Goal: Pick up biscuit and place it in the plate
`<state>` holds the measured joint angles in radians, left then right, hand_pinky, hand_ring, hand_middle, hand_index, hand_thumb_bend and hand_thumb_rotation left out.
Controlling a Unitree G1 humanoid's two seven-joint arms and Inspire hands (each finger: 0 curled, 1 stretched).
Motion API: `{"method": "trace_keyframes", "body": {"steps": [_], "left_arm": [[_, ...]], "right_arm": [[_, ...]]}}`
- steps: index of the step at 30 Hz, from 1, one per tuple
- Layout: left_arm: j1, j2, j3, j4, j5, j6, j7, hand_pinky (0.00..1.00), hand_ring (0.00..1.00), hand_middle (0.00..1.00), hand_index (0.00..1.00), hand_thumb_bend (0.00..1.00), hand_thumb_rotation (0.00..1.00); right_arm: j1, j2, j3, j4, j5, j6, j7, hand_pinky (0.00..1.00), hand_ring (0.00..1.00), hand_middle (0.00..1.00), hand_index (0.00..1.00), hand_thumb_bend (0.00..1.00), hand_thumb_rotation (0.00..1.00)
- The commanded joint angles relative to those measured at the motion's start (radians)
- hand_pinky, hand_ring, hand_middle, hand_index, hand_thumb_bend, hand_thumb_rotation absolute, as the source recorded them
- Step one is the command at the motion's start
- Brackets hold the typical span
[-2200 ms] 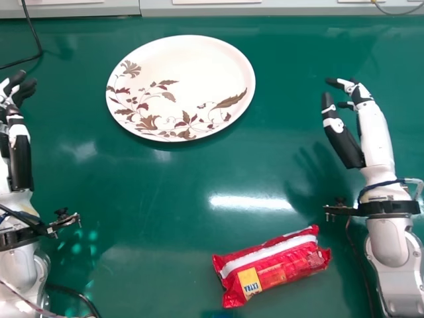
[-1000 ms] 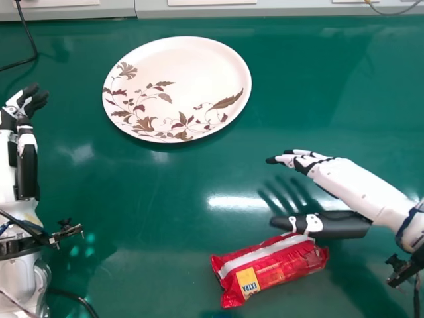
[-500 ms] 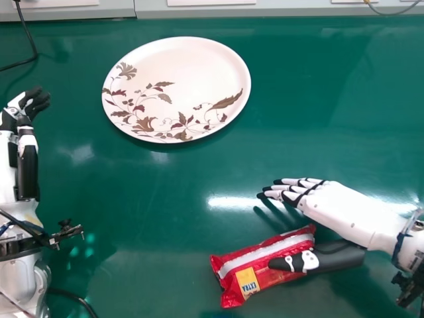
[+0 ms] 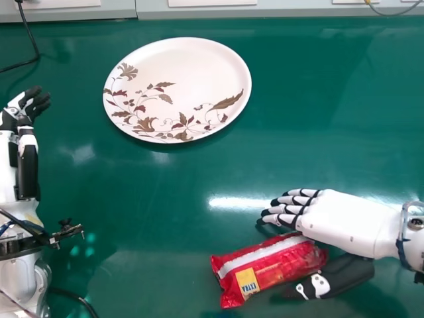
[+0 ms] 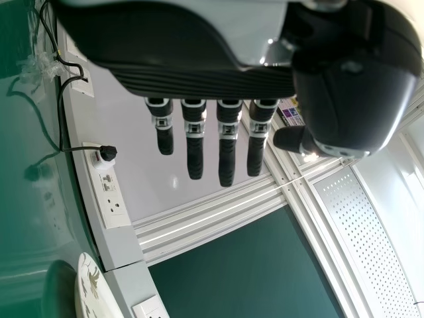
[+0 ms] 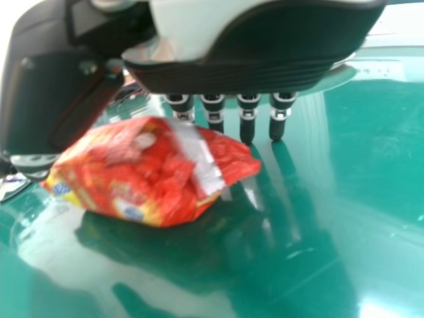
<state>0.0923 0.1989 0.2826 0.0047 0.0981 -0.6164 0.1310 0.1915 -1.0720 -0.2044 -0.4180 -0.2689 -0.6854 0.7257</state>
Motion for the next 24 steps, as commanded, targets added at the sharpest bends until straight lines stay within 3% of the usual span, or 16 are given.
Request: {"method": "trace_keyframes", "body": {"steps": [1,10,14,16,20,24], "left_arm": [[0.037,-0.028,-0.011,0.041,0.008,0.002,0.009,0.91,0.83,0.82,0.85,0.04,0.00],[0.043,-0.029,-0.010,0.026,-0.018,0.019,-0.005,0.99,0.88,0.86,0.88,0.03,0.00],[0.045,-0.033,-0.010,0.013,-0.011,0.030,0.000,0.97,0.87,0.85,0.88,0.03,0.00],[0.045,-0.035,-0.010,0.014,-0.008,0.028,0.002,0.97,0.87,0.85,0.87,0.03,0.00],[0.042,-0.033,-0.010,0.019,0.002,0.018,0.007,0.95,0.85,0.84,0.87,0.02,0.00],[0.039,-0.034,-0.010,0.013,-0.005,0.028,0.004,0.98,0.87,0.85,0.87,0.02,0.00]], "right_arm": [[0.015,-0.009,0.029,-0.009,-0.012,-0.022,0.017,1.00,1.00,1.00,1.00,1.00,0.59],[0.012,0.003,0.073,-0.003,-0.093,-0.054,-0.011,1.00,1.00,1.00,1.00,1.00,0.60],[0.014,0.021,0.071,0.010,-0.116,-0.076,-0.050,1.00,1.00,1.00,1.00,1.00,0.58],[0.025,0.048,0.071,0.027,-0.131,-0.084,-0.087,1.00,1.00,1.00,1.00,1.00,0.53],[0.032,0.108,0.085,0.076,-0.168,-0.121,-0.174,0.80,0.89,0.90,0.90,1.00,0.34],[0.016,0.124,0.114,0.132,-0.233,-0.172,-0.237,0.72,0.84,0.86,0.86,1.00,0.24]]}}
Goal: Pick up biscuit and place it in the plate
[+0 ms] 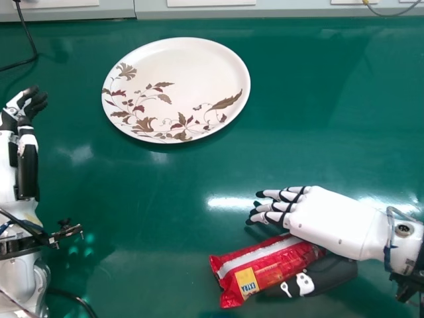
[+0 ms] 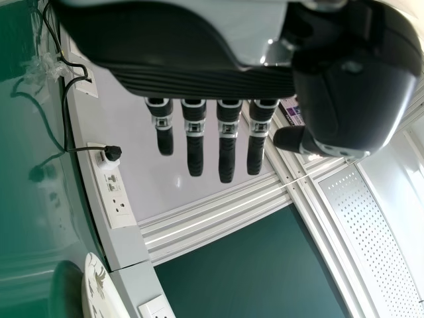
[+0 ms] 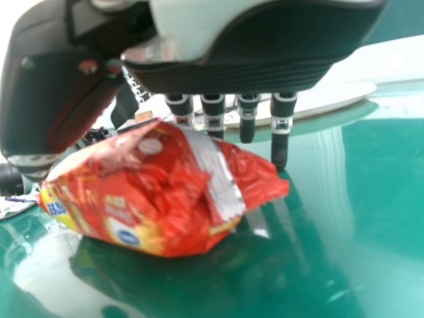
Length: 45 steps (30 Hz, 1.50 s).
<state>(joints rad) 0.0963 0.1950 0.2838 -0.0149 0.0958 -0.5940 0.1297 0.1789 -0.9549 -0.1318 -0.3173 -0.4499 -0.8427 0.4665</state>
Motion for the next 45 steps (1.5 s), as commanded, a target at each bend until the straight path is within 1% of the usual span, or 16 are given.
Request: {"method": "trace_keyframes", "body": {"steps": [1,4,5,6,8,11,12,14,17,19,24,26,30,36,41,45], "left_arm": [[0.033,-0.029,-0.010,0.033,-0.001,0.007,0.006,0.98,0.87,0.85,0.87,0.02,0.00],[0.033,-0.029,-0.010,0.023,0.004,0.014,0.008,0.97,0.87,0.85,0.87,0.01,0.00],[0.032,-0.029,-0.010,0.021,0.004,0.015,0.009,0.97,0.86,0.84,0.87,0.01,0.00],[0.031,-0.029,-0.009,0.019,0.003,0.016,0.008,0.97,0.86,0.84,0.87,0.01,0.00],[0.030,-0.030,-0.010,0.015,-0.002,0.020,0.006,0.97,0.87,0.85,0.87,0.01,0.00],[0.031,-0.031,-0.008,0.006,-0.005,0.033,0.006,0.97,0.87,0.85,0.87,0.02,0.00],[0.031,-0.031,-0.008,0.004,-0.006,0.035,0.006,0.98,0.87,0.85,0.87,0.02,0.00],[0.031,-0.032,-0.006,0.000,-0.007,0.042,0.006,0.99,0.88,0.85,0.87,0.02,0.00],[0.024,-0.025,-0.001,0.011,0.005,0.021,0.010,0.97,0.87,0.85,0.87,0.02,0.00],[0.019,-0.020,0.002,0.018,0.007,0.011,0.011,0.96,0.87,0.85,0.87,0.01,0.00],[0.001,-0.010,0.007,0.041,0.014,-0.009,0.016,0.92,0.85,0.84,0.86,0.00,0.00],[-0.007,-0.009,0.007,0.051,0.010,-0.013,0.017,0.93,0.86,0.84,0.86,0.00,0.00],[-0.021,-0.006,0.009,0.066,0.007,-0.017,0.019,0.97,0.87,0.85,0.88,0.00,0.00],[-0.030,-0.007,0.009,0.067,0.010,-0.012,0.026,0.98,0.88,0.86,0.88,0.00,0.00],[-0.024,-0.010,0.006,0.051,0.010,-0.003,0.028,0.99,0.88,0.86,0.88,0.00,0.00],[-0.023,-0.011,0.006,0.047,0.010,0.002,0.029,1.00,0.88,0.86,0.88,0.00,0.00]], "right_arm": [[0.027,0.012,0.047,0.044,-0.065,-0.022,0.008,0.70,0.83,0.85,0.85,1.00,0.22],[0.023,0.032,0.062,0.083,-0.100,-0.048,-0.047,0.64,0.77,0.80,0.79,0.99,0.13],[0.021,0.045,0.066,0.102,-0.112,-0.065,-0.079,0.61,0.74,0.77,0.76,0.98,0.08],[0.019,0.059,0.069,0.123,-0.129,-0.082,-0.113,0.58,0.70,0.74,0.73,0.93,0.04],[0.016,0.074,0.073,0.150,-0.167,-0.101,-0.159,0.51,0.63,0.68,0.67,0.82,0.01],[0.003,0.077,0.082,0.170,-0.199,-0.101,-0.195,0.44,0.56,0.62,0.62,0.73,0.00],[-0.004,0.083,0.082,0.180,-0.211,-0.111,-0.219,0.40,0.51,0.59,0.54,0.60,0.07],[-0.014,0.084,0.084,0.192,-0.231,-0.121,-0.251,0.35,0.43,0.53,0.52,0.54,0.02],[-0.023,0.074,0.093,0.204,-0.229,-0.115,-0.268,0.33,0.40,0.50,0.51,0.52,0.00],[-0.030,0.072,0.094,0.211,-0.235,-0.117,-0.282,0.32,0.39,0.48,0.53,0.51,0.00],[-0.050,0.070,0.096,0.233,-0.248,-0.136,-0.316,0.29,0.38,0.47,0.54,0.51,0.00],[-0.057,0.072,0.099,0.244,-0.236,-0.143,-0.325,0.28,0.38,0.46,0.52,0.51,0.00],[-0.075,0.078,0.106,0.265,-0.221,-0.162,-0.346,0.20,0.37,0.45,0.51,0.51,0.00],[-0.094,0.087,0.102,0.281,-0.250,-0.186,-0.395,0.12,0.38,0.44,0.51,0.51,0.00],[-0.091,0.085,0.091,0.261,-0.241,-0.179,-0.402,0.08,0.39,0.45,0.50,0.51,0.00],[-0.078,0.074,0.077,0.211,-0.185,-0.141,-0.366,0.07,0.40,0.45,0.50,0.51,0.00]]}}
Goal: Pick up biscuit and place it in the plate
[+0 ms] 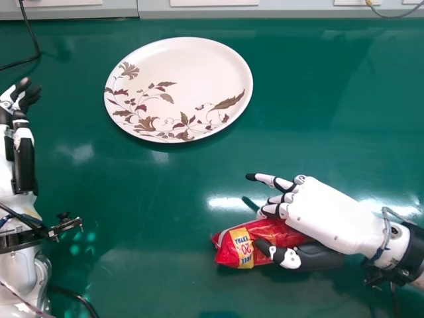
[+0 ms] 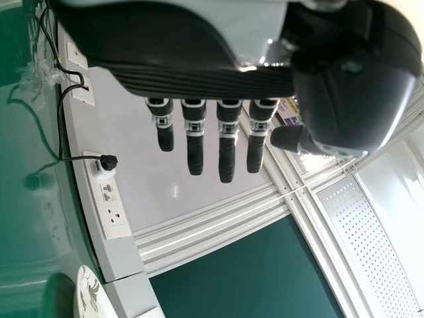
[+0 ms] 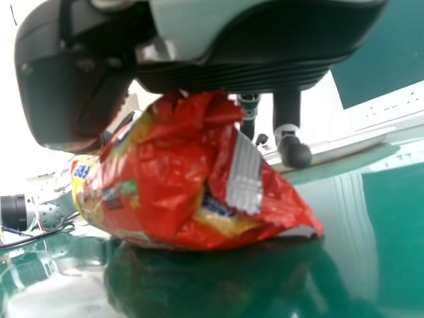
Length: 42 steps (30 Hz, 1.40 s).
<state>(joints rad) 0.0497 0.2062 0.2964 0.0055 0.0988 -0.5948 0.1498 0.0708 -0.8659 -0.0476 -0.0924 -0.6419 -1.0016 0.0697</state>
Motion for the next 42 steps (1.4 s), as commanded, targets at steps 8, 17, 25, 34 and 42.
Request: {"method": "trace_keyframes", "body": {"steps": [8,17,25,34,42], "left_arm": [[0.021,-0.030,-0.014,0.016,0.002,0.018,0.007,1.00,0.89,0.86,0.88,0.00,0.00],[0.009,-0.028,-0.027,0.042,0.003,-0.002,0.000,1.00,0.88,0.86,0.88,0.00,0.00],[0.013,-0.034,-0.035,0.044,0.016,-0.011,0.005,1.00,0.87,0.86,0.88,0.00,0.00],[0.015,-0.029,-0.041,0.035,0.012,-0.013,-0.011,0.99,0.87,0.85,0.88,0.00,0.00],[0.016,-0.023,-0.056,0.015,-0.020,0.005,-0.049,0.97,0.87,0.86,0.88,0.00,0.00]], "right_arm": [[0.024,-0.001,-0.107,-0.163,0.094,0.096,0.069,0.06,0.41,0.47,0.50,0.51,0.00],[-0.137,-0.044,-0.163,-0.267,0.236,0.218,0.176,0.06,0.42,0.47,0.50,0.51,0.00],[-0.397,-0.017,-0.068,-0.193,0.270,0.252,0.227,0.04,0.42,0.46,0.50,0.51,0.00],[-0.815,0.151,0.126,0.126,0.116,0.255,0.180,0.07,0.42,0.47,0.49,0.51,0.00],[-1.141,0.312,0.294,0.540,-0.082,0.302,0.080,0.07,0.42,0.48,0.49,0.51,0.00]]}}
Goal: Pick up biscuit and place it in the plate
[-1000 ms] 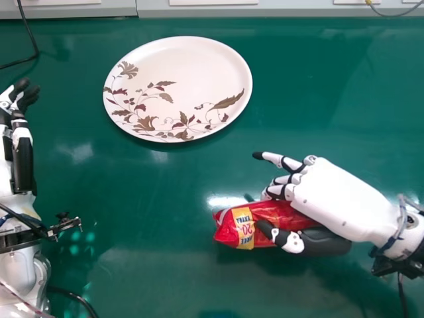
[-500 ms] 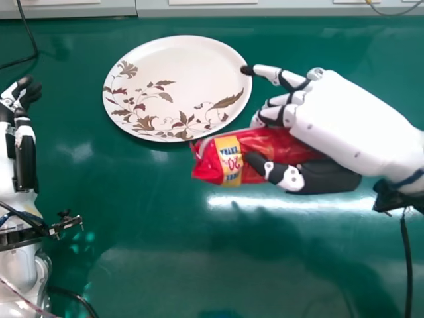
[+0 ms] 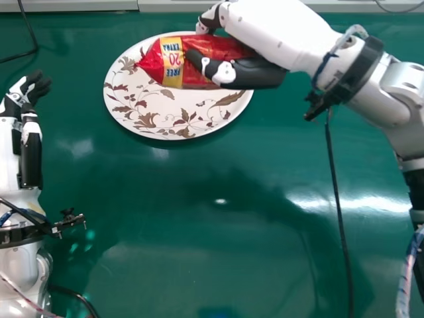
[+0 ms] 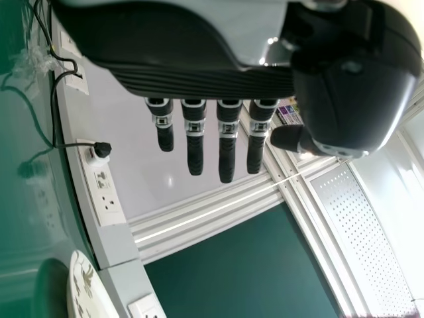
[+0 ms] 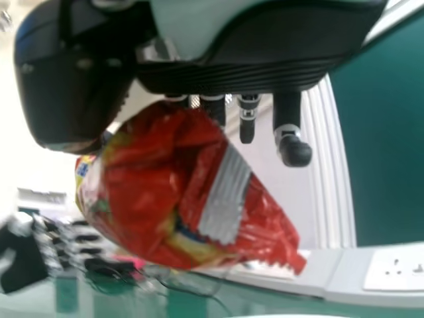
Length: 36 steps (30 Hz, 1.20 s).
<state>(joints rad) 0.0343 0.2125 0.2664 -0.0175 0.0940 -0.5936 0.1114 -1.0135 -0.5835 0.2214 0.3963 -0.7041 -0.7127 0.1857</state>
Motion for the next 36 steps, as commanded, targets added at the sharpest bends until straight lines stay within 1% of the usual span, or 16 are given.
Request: {"method": "trace_keyframes", "body": {"steps": [1,5,8,11,15,17,21,25,33,34,36], "left_arm": [[0.030,-0.028,-0.026,0.043,-0.018,-0.002,-0.014,0.98,0.87,0.86,0.88,0.00,0.00],[0.027,-0.023,-0.024,0.058,-0.030,-0.016,-0.027,0.97,0.85,0.85,0.86,0.00,0.00],[0.032,-0.024,-0.026,0.043,-0.035,-0.007,-0.032,0.96,0.85,0.85,0.85,0.00,0.00],[0.033,-0.021,-0.024,0.046,-0.033,-0.013,-0.035,0.93,0.84,0.84,0.85,0.00,0.00],[0.037,-0.020,-0.021,0.049,-0.027,-0.021,-0.036,0.93,0.84,0.84,0.85,0.00,0.00],[0.038,-0.020,-0.019,0.047,-0.020,-0.023,-0.033,0.92,0.84,0.84,0.84,0.00,0.00],[0.045,-0.023,-0.018,0.035,-0.011,-0.016,-0.027,0.88,0.83,0.83,0.84,0.00,0.00],[0.050,-0.027,-0.019,0.033,-0.013,-0.014,-0.026,0.88,0.83,0.84,0.85,0.00,0.00],[0.049,-0.028,-0.018,0.041,-0.013,-0.016,-0.024,0.88,0.84,0.84,0.85,0.00,0.00],[0.047,-0.030,-0.018,0.042,-0.012,-0.016,-0.023,0.88,0.84,0.84,0.85,0.00,0.00],[0.046,-0.032,-0.021,0.038,-0.014,-0.011,-0.023,0.88,0.84,0.84,0.85,0.00,0.00]], "right_arm": [[-0.089,0.048,0.044,0.097,-0.039,0.024,-0.048,0.06,0.41,0.48,0.49,0.51,0.00],[-0.230,0.127,0.140,0.339,-0.144,0.056,-0.179,0.06,0.41,0.47,0.50,0.51,0.00],[-0.306,0.183,0.197,0.482,-0.187,0.110,-0.230,0.06,0.41,0.47,0.50,0.51,0.00],[-0.362,0.234,0.246,0.602,-0.214,0.162,-0.278,0.06,0.41,0.47,0.50,0.51,0.00],[-0.406,0.276,0.307,0.711,-0.244,0.205,-0.345,0.07,0.41,0.47,0.50,0.51,0.00],[-0.423,0.293,0.337,0.754,-0.256,0.228,-0.362,0.07,0.41,0.47,0.50,0.51,0.00],[-0.444,0.311,0.379,0.809,-0.264,0.255,-0.383,0.08,0.41,0.47,0.50,0.51,0.00],[-0.450,0.315,0.411,0.834,-0.271,0.276,-0.405,0.08,0.41,0.47,0.50,0.51,0.00],[-0.448,0.304,0.423,0.836,-0.252,0.295,-0.410,0.08,0.41,0.47,0.50,0.51,0.00],[-0.446,0.300,0.423,0.834,-0.251,0.293,-0.414,0.09,0.40,0.47,0.51,0.51,0.00],[-0.450,0.291,0.435,0.832,-0.261,0.294,-0.408,0.19,0.39,0.48,0.53,0.51,0.00]]}}
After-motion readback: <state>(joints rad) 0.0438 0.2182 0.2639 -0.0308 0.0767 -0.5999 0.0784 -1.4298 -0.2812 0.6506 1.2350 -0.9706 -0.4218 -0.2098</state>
